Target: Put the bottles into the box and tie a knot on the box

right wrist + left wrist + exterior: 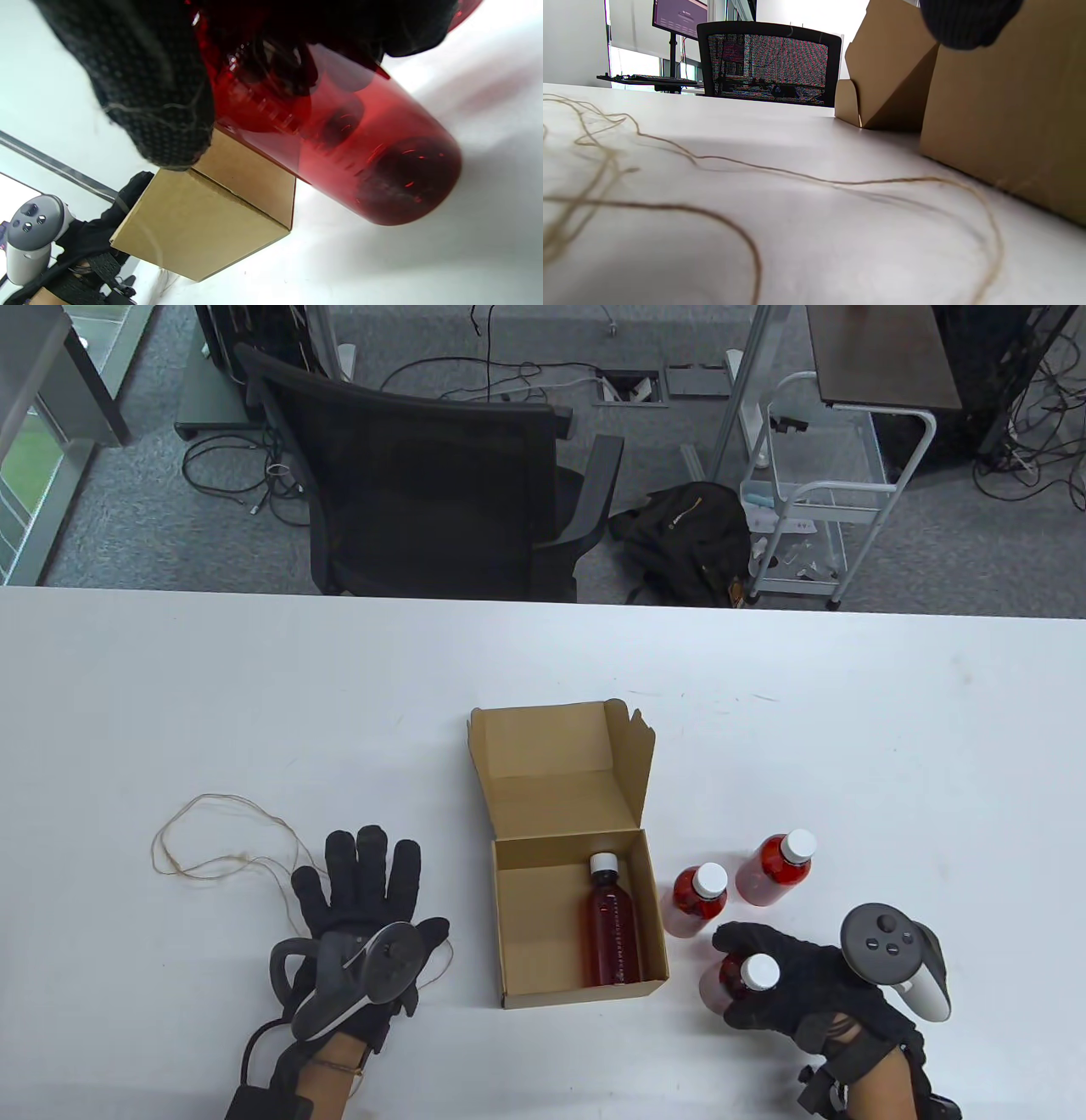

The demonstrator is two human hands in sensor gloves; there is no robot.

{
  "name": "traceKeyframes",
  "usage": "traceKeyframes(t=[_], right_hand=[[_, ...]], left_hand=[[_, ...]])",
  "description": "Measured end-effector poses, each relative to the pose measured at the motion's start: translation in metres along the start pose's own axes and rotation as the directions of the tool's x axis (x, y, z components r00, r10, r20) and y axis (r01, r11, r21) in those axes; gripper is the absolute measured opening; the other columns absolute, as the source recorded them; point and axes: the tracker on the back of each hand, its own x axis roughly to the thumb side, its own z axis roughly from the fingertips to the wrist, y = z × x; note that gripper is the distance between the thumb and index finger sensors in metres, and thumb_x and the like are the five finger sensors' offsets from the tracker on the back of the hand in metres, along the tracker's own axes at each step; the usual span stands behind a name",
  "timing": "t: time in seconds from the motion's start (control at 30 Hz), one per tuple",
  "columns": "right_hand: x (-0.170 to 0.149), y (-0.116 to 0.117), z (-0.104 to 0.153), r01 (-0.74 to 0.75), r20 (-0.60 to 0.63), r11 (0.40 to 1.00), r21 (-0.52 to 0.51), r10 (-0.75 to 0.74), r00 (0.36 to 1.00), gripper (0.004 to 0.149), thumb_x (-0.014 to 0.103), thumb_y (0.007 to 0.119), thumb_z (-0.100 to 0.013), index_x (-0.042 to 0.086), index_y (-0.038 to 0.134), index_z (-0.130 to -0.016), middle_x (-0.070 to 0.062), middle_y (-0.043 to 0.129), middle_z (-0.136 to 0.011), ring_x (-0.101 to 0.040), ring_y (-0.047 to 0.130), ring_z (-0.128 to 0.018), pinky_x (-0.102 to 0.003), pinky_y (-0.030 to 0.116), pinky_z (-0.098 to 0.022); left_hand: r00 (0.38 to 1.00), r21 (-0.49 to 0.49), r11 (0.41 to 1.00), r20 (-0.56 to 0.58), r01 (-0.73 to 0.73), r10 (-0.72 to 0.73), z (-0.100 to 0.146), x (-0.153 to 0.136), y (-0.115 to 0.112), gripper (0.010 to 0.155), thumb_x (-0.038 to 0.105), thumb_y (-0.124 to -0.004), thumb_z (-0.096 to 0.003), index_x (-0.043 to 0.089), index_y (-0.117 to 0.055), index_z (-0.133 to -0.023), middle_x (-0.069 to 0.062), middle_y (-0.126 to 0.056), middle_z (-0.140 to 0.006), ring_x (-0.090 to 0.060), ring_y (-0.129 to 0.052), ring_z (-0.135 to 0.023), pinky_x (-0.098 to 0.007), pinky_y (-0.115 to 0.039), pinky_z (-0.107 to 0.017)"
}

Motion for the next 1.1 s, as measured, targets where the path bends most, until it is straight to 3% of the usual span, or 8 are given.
traceKeyframes(t=[0.13, 0.23, 0.37, 0.5, 0.63, 0.77, 0.97, 1.1], right_hand=[[0.034, -0.009, 0.013, -0.144, 0.043, 0.986, -0.086, 0.148, 0.988, 0.083, 0.033, 0.104, -0.036, 0.004, 0.064, -0.102, -0.029, 0.072, -0.101, -0.053, 0.072, -0.086, -0.066, 0.061, -0.063], [0.073, -0.016, 0.032, -0.249, 0.115, 0.943, -0.221, 0.279, 0.953, 0.084, 0.037, 0.101, -0.038, 0.004, 0.060, -0.104, -0.029, 0.073, -0.100, -0.053, 0.075, -0.085, -0.066, 0.064, -0.062], [0.113, -0.018, 0.040, -0.268, 0.191, 0.896, -0.355, 0.350, 0.917, 0.088, 0.041, 0.098, -0.042, 0.000, 0.053, -0.106, -0.031, 0.074, -0.098, -0.054, 0.079, -0.081, -0.066, 0.067, -0.060], [0.152, -0.012, 0.033, -0.281, 0.249, 0.871, -0.402, 0.399, 0.882, 0.092, 0.047, 0.093, -0.044, -0.002, 0.046, -0.107, -0.030, 0.077, -0.096, -0.052, 0.085, -0.075, -0.065, 0.072, -0.056], [0.188, 0.003, 0.006, -0.307, 0.254, 0.889, -0.339, 0.401, 0.880, 0.095, 0.050, 0.088, -0.047, -0.007, 0.040, -0.106, -0.032, 0.080, -0.091, -0.050, 0.091, -0.067, -0.064, 0.076, -0.050], [0.205, 0.024, -0.038, -0.380, 0.149, 0.886, -0.266, 0.427, 0.892, 0.099, 0.053, 0.082, -0.049, -0.010, 0.032, -0.106, -0.032, 0.082, -0.085, -0.045, 0.095, -0.057, -0.061, 0.081, -0.043], [0.199, 0.058, -0.098, -0.501, -0.102, 0.857, -0.123, 0.491, 0.865, 0.099, 0.057, 0.078, -0.050, -0.014, 0.032, -0.102, -0.031, 0.085, -0.080, -0.039, 0.100, -0.046, -0.055, 0.085, -0.034], [0.185, 0.078, -0.125, -0.577, -0.271, 0.815, -0.046, 0.546, 0.793, 0.099, 0.059, 0.077, -0.049, -0.016, 0.039, -0.101, -0.030, 0.088, -0.076, -0.036, 0.102, -0.041, -0.052, 0.088, -0.029]], left_hand=[[1.000, -0.001, 1.000, 0.006, 0.000, 0.000, 0.000, 0.003, 0.001, 0.097, 0.064, -0.072, -0.0499, 0.022, -0.019, -0.120, -0.026, -0.010, -0.126, -0.061, -0.012, -0.109, -0.081, -0.022, -0.066], [1.000, 0.009, 1.000, -0.002, -0.020, 0.020, 0.000, 0.003, 0.006, 0.097, 0.064, -0.071, -0.0501, 0.022, -0.019, -0.120, -0.026, -0.009, -0.126, -0.061, -0.011, -0.110, -0.081, -0.021, -0.066], [0.999, 0.017, 0.999, -0.001, -0.032, 0.032, 0.000, 0.004, 0.006, 0.097, 0.063, -0.072, -0.0502, 0.022, -0.019, -0.120, -0.026, -0.010, -0.126, -0.061, -0.011, -0.110, -0.081, -0.022, -0.066], [1.000, 0.004, 1.000, 0.004, -0.017, 0.017, -0.001, 0.005, 0.003, 0.097, 0.064, -0.072, -0.0500, 0.022, -0.019, -0.120, -0.026, -0.010, -0.126, -0.061, -0.012, -0.110, -0.081, -0.022, -0.066], [1.000, -0.004, 1.000, 0.003, -0.020, 0.020, -0.002, 0.006, 0.003, 0.097, 0.064, -0.072, -0.0502, 0.022, -0.019, -0.120, -0.026, -0.010, -0.126, -0.061, -0.011, -0.110, -0.081, -0.021, -0.066], [1.000, -0.007, 1.000, 0.001, -0.024, 0.024, -0.002, 0.005, 0.003, 0.097, 0.063, -0.072, -0.0502, 0.022, -0.019, -0.120, -0.026, -0.009, -0.126, -0.061, -0.012, -0.110, -0.081, -0.021, -0.066], [0.999, -0.007, 0.999, 0.008, -0.034, 0.034, -0.001, 0.004, 0.005, 0.096, 0.063, -0.072, -0.0503, 0.022, -0.020, -0.120, -0.026, -0.009, -0.126, -0.061, -0.012, -0.110, -0.081, -0.021, -0.066], [0.999, 0.001, 0.999, 0.014, -0.041, 0.041, -0.001, 0.005, 0.007, 0.096, 0.063, -0.072, -0.0503, 0.022, -0.021, -0.120, -0.026, -0.009, -0.126, -0.062, -0.012, -0.110, -0.081, -0.022, -0.066]])
